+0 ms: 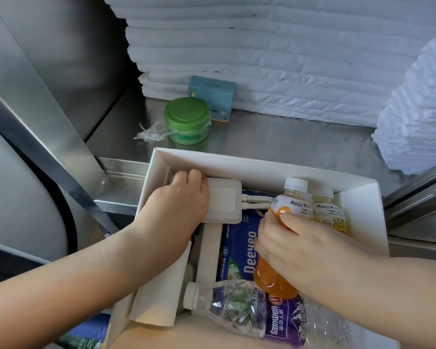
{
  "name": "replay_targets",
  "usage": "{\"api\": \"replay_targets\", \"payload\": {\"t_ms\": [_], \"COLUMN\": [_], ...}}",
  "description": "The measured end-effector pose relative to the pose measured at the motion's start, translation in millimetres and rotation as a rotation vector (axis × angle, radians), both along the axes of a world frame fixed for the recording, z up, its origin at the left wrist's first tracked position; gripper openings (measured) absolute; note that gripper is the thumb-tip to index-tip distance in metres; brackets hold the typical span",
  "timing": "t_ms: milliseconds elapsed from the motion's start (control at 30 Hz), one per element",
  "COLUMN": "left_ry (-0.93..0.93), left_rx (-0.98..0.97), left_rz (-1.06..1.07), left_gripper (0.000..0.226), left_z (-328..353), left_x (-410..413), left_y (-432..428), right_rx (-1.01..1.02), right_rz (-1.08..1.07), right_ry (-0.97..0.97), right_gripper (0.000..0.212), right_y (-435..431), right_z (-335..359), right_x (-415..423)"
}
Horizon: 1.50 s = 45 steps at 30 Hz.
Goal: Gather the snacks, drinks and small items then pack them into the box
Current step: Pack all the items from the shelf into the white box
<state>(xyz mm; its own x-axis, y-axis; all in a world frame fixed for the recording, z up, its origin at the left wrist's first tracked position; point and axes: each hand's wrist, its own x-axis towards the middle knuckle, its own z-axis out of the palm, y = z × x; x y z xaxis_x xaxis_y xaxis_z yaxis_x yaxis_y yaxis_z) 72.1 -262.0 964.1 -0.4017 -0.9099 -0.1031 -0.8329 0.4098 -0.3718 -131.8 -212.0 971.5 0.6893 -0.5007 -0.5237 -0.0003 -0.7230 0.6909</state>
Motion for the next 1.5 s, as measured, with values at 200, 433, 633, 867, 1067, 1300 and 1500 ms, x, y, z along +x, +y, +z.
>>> {"api": "replay_targets", "payload": {"t_ms": [200,433,633,867,1067,1300,1500], "left_ry": [0.094,0.04,-0.098,0.029,-0.041,-0.073,0.037], "left_rx": [0.019,-0.07,-0.076,-0.128,-0.186,-0.223,-0.191], "left_rz": [-0.072,-0.029,0.022,-0.054,0.006,0.002,-0.04], "left_gripper": [0.045,0.048,0.047,0.051,0.016,0.017,0.029], "left_z": [-6,-10,5,-9,-2,-6,-13], "left_x": [2,1,2,0,1,-2,6], "left_y": [0,5,8,0,2,2,5], "right_rx": [0.053,0.195,0.309,0.347,0.337,0.31,0.39], "right_rz": [-0.071,-0.186,-0.345,-0.306,-0.254,-0.296,-0.339], "right_ry": [-0.019,-0.223,-0.318,-0.275,-0.234,-0.229,-0.382], "right_gripper": [0.058,0.046,0.042,0.044,0.044,0.053,0.053], "right_y": [-6,-24,-45,-44,-37,-36,-46], "right_z": [3,-12,-28,-26,-22,-23,-23], "right_x": [6,10,4,2,9,9,-4]}}
